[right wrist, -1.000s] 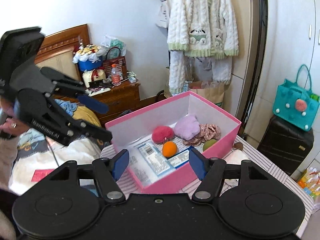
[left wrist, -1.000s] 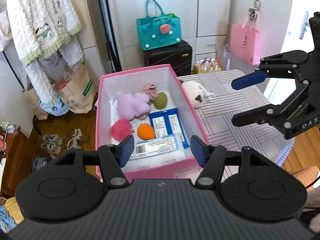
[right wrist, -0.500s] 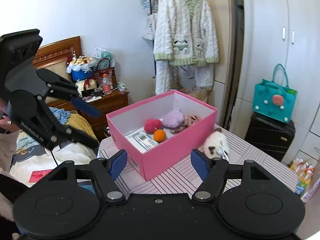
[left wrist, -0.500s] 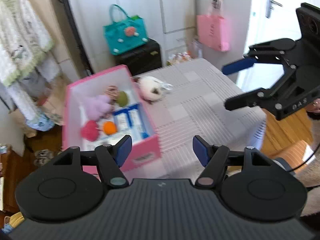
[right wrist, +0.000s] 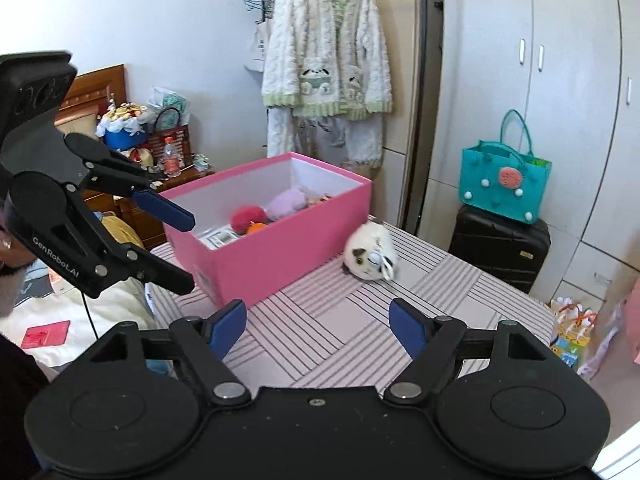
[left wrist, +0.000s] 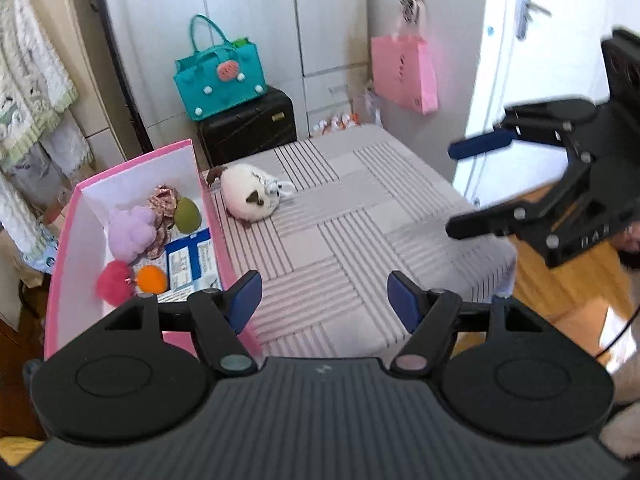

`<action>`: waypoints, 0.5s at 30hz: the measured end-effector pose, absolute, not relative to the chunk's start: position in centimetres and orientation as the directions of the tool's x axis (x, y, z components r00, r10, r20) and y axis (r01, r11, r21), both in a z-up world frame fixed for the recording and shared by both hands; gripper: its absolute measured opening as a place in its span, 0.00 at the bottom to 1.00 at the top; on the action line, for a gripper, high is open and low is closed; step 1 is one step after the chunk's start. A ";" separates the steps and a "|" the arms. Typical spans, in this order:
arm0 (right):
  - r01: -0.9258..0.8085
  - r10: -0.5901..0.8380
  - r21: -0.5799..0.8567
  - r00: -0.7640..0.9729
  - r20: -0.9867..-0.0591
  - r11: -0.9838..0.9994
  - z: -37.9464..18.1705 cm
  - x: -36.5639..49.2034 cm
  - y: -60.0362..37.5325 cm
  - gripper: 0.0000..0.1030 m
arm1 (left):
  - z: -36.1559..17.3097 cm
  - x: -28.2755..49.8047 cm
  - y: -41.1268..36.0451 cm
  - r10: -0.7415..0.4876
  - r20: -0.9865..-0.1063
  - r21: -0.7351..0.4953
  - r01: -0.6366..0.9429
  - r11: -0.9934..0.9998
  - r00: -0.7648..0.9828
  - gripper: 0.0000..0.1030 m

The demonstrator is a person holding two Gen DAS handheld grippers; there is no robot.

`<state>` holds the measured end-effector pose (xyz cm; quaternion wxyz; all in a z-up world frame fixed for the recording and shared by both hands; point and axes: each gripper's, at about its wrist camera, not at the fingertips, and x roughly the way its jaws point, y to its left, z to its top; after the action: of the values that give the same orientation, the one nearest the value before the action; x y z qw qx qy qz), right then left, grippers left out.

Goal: Organize soft objects
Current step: 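Move both grippers toward the white plush toy with brown ears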

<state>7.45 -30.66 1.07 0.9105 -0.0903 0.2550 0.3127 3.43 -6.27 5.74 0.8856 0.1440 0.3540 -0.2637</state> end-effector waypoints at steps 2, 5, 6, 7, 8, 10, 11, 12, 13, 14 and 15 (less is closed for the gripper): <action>-0.613 0.530 0.015 0.670 -0.519 0.790 0.6 8.3 -31.4 0.80 | 5.3 3.9 -6.6 -0.374 -0.681 0.047 0.548 0.835 0.629 0.67; -0.600 0.535 0.055 0.666 -0.520 0.798 0.2 10.1 -32.2 0.80 | 4.4 4.4 -7.3 -0.383 -0.645 0.034 0.526 0.850 0.661 0.67; -0.596 0.540 0.071 0.663 -0.519 0.800 0.1 10.7 -32.5 0.80 | 4.1 4.6 -7.5 -0.388 -0.640 0.024 0.522 0.852 0.663 0.67; -0.595 0.548 0.089 0.658 -0.517 0.799 0.1 11.5 -32.7 0.80 | 3.9 4.9 -7.7 -0.396 -0.634 0.013 0.521 0.854 0.665 0.67; -0.594 0.555 0.106 0.653 -0.515 0.798 -0.1 12.0 -32.9 0.80 | 3.7 5.2 -7.9 -0.402 -0.625 0.000 0.515 0.857 0.670 0.68; -0.590 0.566 0.136 0.645 -0.513 0.796 -0.4 13.3 -33.3 0.80 | 3.3 5.6 -8.5 -0.393 -0.609 0.000 0.496 0.868 0.689 0.69; -0.587 0.570 0.150 0.641 -0.513 0.795 -0.6 14.0 -33.4 0.80 | 3.0 5.8 -8.9 -0.382 -0.597 0.011 0.484 0.875 0.705 0.70; -0.587 0.575 0.161 0.637 -0.513 0.793 -0.8 14.6 -33.6 0.80 | 2.7 6.0 -9.3 -0.370 -0.590 0.023 0.473 0.881 0.718 0.70; -0.588 0.580 0.170 0.631 -0.515 0.791 -1.1 15.0 -33.6 0.81 | 2.4 6.3 -9.7 -0.360 -0.582 0.035 0.464 0.885 0.730 0.72; -0.591 0.585 0.177 0.623 -0.519 0.787 -1.3 15.6 -33.6 0.81 | 2.0 6.6 -10.1 -0.353 -0.575 0.041 0.457 0.889 0.738 0.73; -0.591 0.587 0.183 0.619 -0.521 0.785 -1.5 16.1 -33.6 0.81 | 1.5 7.0 -10.6 -0.339 -0.570 0.056 0.446 0.893 0.748 0.73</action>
<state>16.10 -33.57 -1.53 0.8998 -0.0034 0.2883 0.3275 7.00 -10.61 1.51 0.9302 0.0945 0.2852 -0.2110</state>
